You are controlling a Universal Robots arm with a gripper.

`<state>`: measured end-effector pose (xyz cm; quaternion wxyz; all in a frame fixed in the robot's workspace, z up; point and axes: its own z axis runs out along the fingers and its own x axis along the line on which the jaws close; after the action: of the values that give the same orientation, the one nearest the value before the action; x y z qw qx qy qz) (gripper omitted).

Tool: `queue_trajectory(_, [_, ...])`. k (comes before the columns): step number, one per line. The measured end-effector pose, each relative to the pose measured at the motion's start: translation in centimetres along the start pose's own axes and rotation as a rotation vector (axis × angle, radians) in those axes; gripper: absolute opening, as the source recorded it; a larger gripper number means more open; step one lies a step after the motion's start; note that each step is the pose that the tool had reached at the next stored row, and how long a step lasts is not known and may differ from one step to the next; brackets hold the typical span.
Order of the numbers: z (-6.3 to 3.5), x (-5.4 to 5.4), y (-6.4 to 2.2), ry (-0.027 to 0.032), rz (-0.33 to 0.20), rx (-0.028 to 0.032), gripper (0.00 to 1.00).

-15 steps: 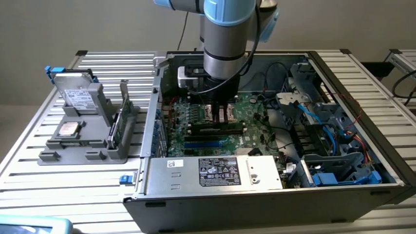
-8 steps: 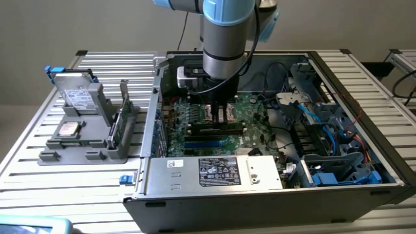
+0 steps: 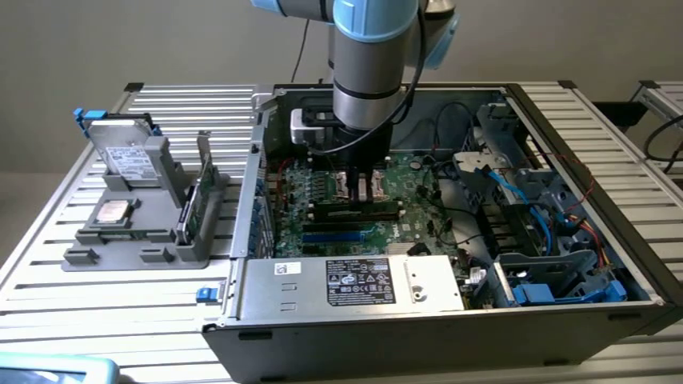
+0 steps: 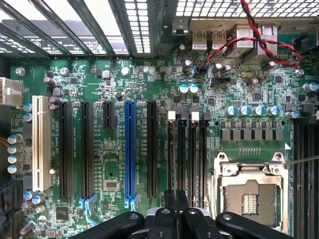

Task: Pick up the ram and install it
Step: 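Insert the ram into the slot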

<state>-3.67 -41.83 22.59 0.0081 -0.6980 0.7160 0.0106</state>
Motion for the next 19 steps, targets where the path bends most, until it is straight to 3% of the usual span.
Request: queue_trajectory(19, [0.06, -0.02, 0.07, 0.0, 0.023, 0.0006, 0.12])
